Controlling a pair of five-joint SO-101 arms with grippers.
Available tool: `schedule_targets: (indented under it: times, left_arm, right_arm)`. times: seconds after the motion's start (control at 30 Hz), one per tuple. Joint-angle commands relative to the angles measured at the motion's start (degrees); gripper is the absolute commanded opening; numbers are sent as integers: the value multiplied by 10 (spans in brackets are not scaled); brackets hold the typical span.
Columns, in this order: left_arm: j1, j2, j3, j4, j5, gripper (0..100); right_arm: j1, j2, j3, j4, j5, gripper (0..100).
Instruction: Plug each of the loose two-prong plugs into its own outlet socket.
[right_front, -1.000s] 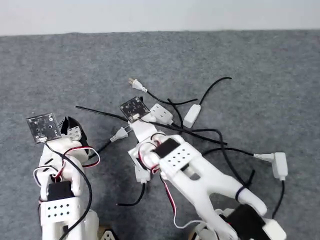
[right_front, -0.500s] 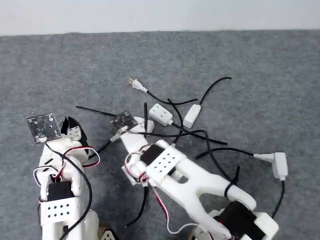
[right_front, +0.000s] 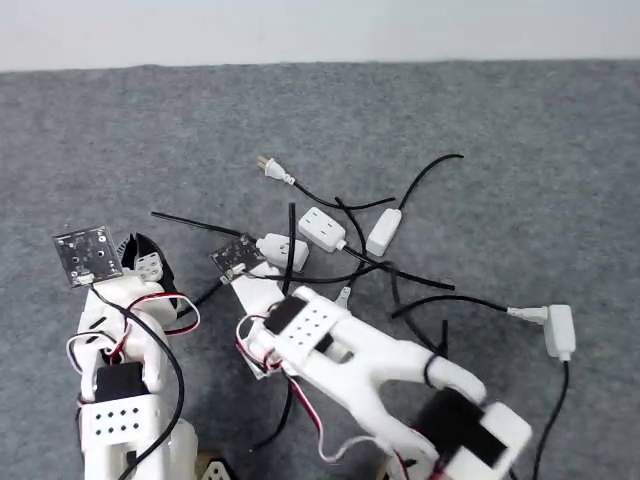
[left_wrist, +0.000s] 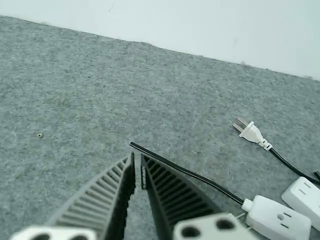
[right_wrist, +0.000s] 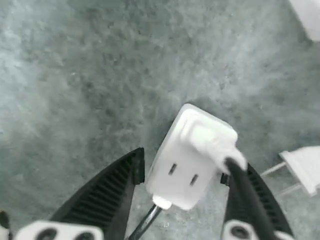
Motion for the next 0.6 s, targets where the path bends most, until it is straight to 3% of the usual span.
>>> schedule_targets:
  times: [0.0, 0.17, 0.37, 0.57]
  left_arm:
    - [-4, -10, -5, -11, -4, 13]
    - [-4, -10, -5, -11, -4, 13]
    - [-4, -10, -4, -11, -4, 13]
    - [-4, -10, -4, -11, -5, 13]
  right_arm:
    - [3, 31, -76, 29, -3, 236]
    - [4, 60, -112, 49, 8, 0]
    - [54, 5, -115, 104, 55, 6]
    - [221, -182, -115, 236, 154, 8]
